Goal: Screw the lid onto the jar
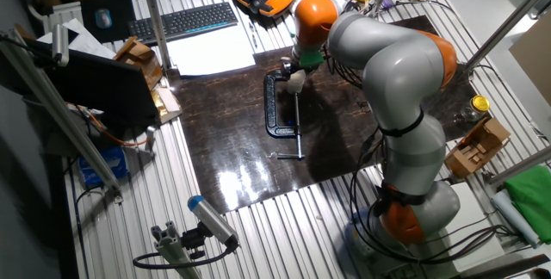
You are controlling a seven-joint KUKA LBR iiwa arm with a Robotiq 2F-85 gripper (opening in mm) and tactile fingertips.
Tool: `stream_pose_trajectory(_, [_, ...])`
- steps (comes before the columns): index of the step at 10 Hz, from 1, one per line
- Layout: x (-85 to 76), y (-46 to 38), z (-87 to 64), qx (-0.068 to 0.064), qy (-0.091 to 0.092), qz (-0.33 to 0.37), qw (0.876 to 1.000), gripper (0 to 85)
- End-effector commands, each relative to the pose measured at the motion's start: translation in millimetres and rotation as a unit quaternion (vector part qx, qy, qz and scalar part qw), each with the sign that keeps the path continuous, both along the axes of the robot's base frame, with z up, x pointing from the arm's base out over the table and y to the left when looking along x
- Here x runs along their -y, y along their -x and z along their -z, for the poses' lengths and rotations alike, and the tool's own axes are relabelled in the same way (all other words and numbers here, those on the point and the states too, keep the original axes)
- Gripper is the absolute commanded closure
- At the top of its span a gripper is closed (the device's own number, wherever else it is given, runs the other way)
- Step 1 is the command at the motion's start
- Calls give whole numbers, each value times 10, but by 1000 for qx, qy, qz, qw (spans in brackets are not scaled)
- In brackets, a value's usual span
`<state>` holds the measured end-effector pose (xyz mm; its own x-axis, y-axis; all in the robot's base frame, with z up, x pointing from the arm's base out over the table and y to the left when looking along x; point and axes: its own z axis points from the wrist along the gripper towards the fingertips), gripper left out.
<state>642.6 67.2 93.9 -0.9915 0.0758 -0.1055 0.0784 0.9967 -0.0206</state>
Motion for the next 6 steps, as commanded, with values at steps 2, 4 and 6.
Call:
stream_pose_trajectory(2, [2, 8, 11, 2, 0, 0, 1000, 100])
stream_pose_trajectory(4, [6, 14, 8, 4, 0, 1, 1000, 93])
stream_pose_trajectory(6, [11, 21, -16, 4, 0, 2, 1000, 90])
